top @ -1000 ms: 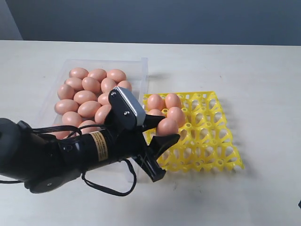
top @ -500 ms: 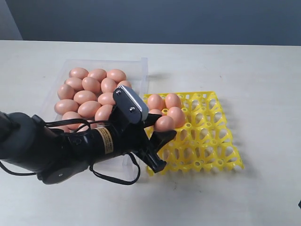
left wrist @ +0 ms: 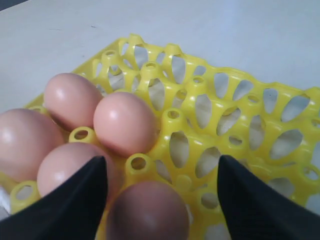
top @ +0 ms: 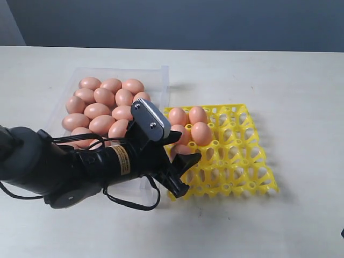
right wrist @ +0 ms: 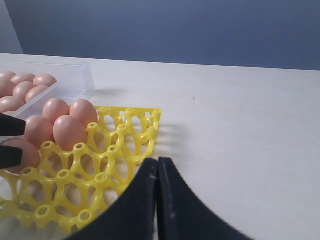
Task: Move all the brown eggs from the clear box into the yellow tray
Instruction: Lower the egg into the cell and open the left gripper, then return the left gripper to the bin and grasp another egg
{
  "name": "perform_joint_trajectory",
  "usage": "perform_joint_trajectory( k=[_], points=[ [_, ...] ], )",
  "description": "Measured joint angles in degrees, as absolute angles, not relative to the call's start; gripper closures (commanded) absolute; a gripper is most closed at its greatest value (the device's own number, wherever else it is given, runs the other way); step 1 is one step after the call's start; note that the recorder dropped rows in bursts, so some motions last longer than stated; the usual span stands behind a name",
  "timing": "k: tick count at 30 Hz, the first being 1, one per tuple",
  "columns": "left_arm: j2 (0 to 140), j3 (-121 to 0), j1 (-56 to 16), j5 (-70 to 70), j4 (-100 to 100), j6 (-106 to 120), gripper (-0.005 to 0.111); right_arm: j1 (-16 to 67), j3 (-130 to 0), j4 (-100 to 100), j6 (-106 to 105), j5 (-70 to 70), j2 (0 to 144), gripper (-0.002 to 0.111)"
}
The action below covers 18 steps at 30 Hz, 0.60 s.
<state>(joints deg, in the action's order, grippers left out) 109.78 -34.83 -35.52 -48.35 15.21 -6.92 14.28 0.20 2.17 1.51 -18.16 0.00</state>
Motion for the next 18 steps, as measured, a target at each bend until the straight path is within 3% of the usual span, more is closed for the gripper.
perform_joint_trajectory(
  k=[8, 13, 15, 18],
  points=[
    [105.8, -34.8, -35.5, -48.9, 16.7, -10.8, 0.047, 14.3, 0.2, 2.2, 1.5, -18.2, 0.0, 0.107],
    [94.2, -34.8, -35.5, -42.5, 10.8, -11.5, 0.079, 14.3, 0.2, 2.2, 1.5, -18.2, 0.0, 0.107],
    [89.0, -35.1, -33.7, -32.2, 5.4, -9.8, 0.074, 14.3, 0.2, 2.2, 1.5, -18.2, 0.0, 0.107],
    [84.6, -39.9, -31.1, -11.6, 8.0, -10.5, 0.057, 14.3, 0.2, 2.2, 1.5, -18.2, 0.0, 0.107]
  ],
)
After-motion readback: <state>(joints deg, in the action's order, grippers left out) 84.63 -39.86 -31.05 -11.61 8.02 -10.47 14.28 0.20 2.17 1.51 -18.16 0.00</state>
